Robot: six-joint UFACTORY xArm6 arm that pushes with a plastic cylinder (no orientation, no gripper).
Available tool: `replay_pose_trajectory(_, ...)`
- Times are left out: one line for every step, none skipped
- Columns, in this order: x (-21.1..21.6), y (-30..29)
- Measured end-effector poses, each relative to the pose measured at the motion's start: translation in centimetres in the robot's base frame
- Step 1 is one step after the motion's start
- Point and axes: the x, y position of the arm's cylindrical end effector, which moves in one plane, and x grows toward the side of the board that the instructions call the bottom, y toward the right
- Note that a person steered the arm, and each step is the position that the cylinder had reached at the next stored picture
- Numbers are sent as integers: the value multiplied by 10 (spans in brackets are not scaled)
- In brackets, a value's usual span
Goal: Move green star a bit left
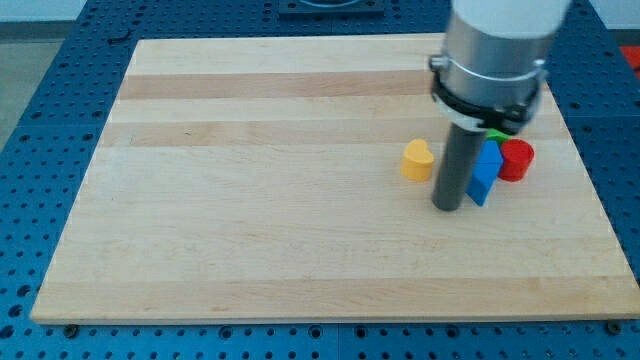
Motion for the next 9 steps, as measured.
replay_pose_trajectory(26,32)
replay_pose_trajectory(39,79)
replay_pose_trajectory(23,114)
replay_pose_trajectory(-19,128)
replay_pose_trajectory(-58,128)
replay_pose_trajectory(-73,125)
replay_pose_trajectory(-83,116)
replay_pose_trajectory(-88,104)
replay_pose_trajectory(-89,87)
